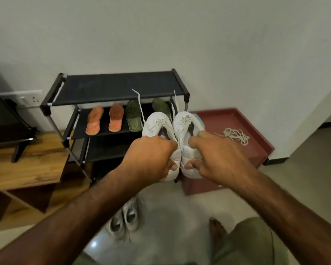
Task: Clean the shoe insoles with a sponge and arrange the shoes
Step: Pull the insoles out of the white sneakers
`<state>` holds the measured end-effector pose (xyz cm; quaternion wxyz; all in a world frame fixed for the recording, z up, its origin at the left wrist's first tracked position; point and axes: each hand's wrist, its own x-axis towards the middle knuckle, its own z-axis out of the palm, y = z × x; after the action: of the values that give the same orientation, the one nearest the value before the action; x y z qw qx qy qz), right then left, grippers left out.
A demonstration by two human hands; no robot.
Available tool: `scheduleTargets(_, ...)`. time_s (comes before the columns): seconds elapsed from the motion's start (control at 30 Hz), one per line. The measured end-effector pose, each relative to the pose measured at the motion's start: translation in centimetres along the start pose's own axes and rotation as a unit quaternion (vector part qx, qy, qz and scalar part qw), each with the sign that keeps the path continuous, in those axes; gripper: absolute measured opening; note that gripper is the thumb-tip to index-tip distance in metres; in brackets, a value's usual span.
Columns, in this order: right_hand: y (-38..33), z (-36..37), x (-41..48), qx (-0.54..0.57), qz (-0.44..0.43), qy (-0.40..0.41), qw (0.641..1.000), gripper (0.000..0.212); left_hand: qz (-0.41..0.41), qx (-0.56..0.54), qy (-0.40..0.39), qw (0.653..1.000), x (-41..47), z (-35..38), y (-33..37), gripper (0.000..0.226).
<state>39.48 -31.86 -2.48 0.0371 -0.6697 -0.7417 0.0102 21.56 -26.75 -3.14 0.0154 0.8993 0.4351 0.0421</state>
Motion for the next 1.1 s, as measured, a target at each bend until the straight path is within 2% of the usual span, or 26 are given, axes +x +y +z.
scheduleTargets(0.13, 0.1, 6.1, -0.6, 0.011, -0.013, -0.086, 0.996, 0.036, -0.017, -0.013, -0.087, 0.996, -1.2, 6.4, 0.4, 0.025)
scheduleTargets(0.37, 0.4, 19.1, 1.1, 0.082, 0.005, -0.229, 0.97, 0.032, -0.053, -0.076, -0.232, 0.968, -0.8, 19.6, -1.7, 0.033)
scheduleTargets(0.53, 1.4, 27.8, 3.3, 0.146, 0.02, -0.302, 0.942, 0.029, -0.057, -0.096, -0.288, 0.951, 0.1, 27.7, -3.5, 0.034)
scheduleTargets(0.63, 2.1, 32.6, 5.2, 0.173, 0.015, -0.344, 0.923, 0.038, -0.069, -0.112, -0.317, 0.939, 1.0, 32.0, -4.7, 0.034)
scheduleTargets(0.8, 2.8, 38.9, 8.4, 0.209, 0.03, -0.372, 0.904, 0.055, -0.089, -0.135, -0.374, 0.913, 3.6, 38.2, -6.9, 0.037)
scheduleTargets(0.93, 3.2, 43.5, 11.1, 0.191, 0.033, -0.373, 0.907, 0.063, -0.1, -0.103, -0.383, 0.912, 5.7, 42.2, -8.4, 0.041)
scheduleTargets(1.1, 3.6, 46.9, 14.7, 0.183, 0.027, -0.364, 0.913, 0.052, -0.118, -0.069, -0.376, 0.917, 8.7, 45.4, -10.4, 0.041)
